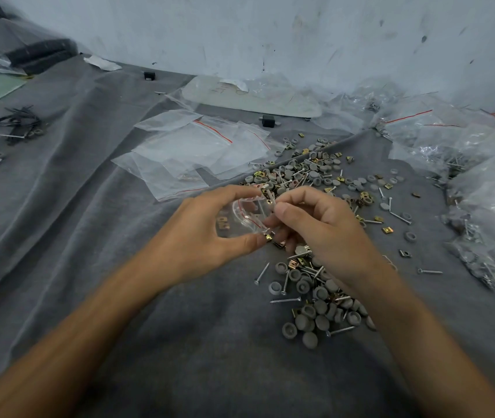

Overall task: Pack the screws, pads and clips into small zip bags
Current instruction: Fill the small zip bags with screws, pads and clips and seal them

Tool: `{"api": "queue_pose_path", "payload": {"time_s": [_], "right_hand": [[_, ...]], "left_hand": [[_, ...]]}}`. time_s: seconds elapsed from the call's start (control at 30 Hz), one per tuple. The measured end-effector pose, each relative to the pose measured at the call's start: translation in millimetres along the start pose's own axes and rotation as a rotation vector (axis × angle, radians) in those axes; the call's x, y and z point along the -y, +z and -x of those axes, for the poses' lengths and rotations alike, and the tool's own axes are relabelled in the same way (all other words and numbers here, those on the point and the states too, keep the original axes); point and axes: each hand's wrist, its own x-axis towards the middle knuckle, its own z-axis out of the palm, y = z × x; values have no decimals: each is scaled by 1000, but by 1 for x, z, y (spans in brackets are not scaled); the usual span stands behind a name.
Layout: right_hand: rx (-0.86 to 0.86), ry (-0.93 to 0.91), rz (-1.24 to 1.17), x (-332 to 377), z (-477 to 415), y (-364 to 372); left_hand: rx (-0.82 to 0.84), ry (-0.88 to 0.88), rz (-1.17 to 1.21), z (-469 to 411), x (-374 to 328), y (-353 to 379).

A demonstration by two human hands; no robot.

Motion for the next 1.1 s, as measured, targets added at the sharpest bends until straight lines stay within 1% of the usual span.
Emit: {"api": "queue_pose_path", "payload": {"time_s": [0.07, 0.27, 0.4, 0.63, 0.73, 0.9, 1.1], "right_hand": [[-4, 3, -31, 1, 0, -2], [-48, 8, 15, 1, -1, -11], [2, 45, -29, 0, -2, -8], [-19, -2, 116, -3, -2, -12], [14, -29, 194, -4, -1, -12], [45, -67, 152, -4, -1, -10], [-9, -90, 141, -2, -1, -10]], "left_hand": [[-3, 1, -3, 0, 0, -1], [-6, 2, 7, 0, -1, -2], [3, -4, 10, 1, -1, -2], [-3, -2, 17, 1, -1, -2], [5, -2, 9, 1, -1, -2], [-3, -3, -1, 1, -2, -1], [13, -13, 2, 0, -1, -1]]}}
